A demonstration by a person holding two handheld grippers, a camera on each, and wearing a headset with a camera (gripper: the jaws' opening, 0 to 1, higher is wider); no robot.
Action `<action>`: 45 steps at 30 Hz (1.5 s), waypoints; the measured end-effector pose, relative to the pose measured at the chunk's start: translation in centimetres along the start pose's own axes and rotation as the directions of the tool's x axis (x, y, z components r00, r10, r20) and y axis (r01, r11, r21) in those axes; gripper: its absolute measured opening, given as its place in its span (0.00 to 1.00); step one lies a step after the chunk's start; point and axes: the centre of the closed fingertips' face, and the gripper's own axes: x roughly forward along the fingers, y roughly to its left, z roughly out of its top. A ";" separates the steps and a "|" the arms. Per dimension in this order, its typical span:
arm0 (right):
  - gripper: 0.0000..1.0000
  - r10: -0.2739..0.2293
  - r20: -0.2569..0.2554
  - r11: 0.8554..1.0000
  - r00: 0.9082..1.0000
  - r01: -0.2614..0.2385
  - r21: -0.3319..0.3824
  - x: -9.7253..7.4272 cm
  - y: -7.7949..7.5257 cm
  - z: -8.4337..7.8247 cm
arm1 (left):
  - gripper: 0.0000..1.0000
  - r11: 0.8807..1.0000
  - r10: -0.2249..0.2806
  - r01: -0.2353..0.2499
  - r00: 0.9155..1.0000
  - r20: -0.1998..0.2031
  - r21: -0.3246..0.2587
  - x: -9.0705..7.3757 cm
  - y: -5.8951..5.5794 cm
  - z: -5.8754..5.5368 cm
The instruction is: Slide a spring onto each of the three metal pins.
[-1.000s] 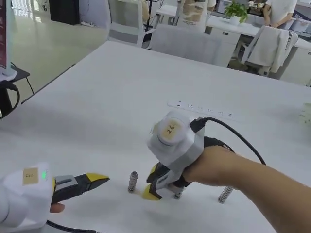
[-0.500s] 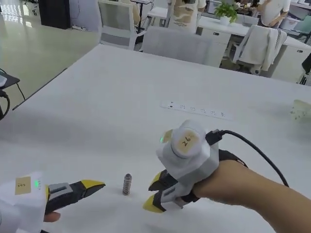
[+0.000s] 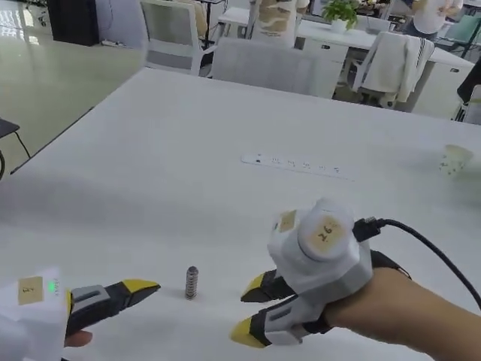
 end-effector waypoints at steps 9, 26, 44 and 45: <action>0.33 -0.018 0.040 0.999 0.999 0.017 0.034 -1.4 0.7 -1.0 | 0.74 1.000 0.001 -0.001 1.000 0.000 -0.002 -0.1 0.1 -0.1; 0.41 -0.089 0.132 0.986 0.987 0.069 0.150 -5.0 0.4 -4.4 | 0.75 1.000 0.002 -0.002 1.000 -0.005 -0.011 0.1 0.2 0.1; 0.54 -0.243 0.259 0.941 0.935 0.162 0.296 -9.4 -2.1 -8.0 | 0.76 1.000 -0.001 0.001 1.000 -0.008 -0.005 0.6 0.4 0.6; 0.56 -0.251 0.261 0.939 0.932 0.170 0.298 -9.6 -2.2 -8.2 | 0.76 1.000 -0.002 0.002 1.000 -0.009 -0.005 0.6 0.4 0.6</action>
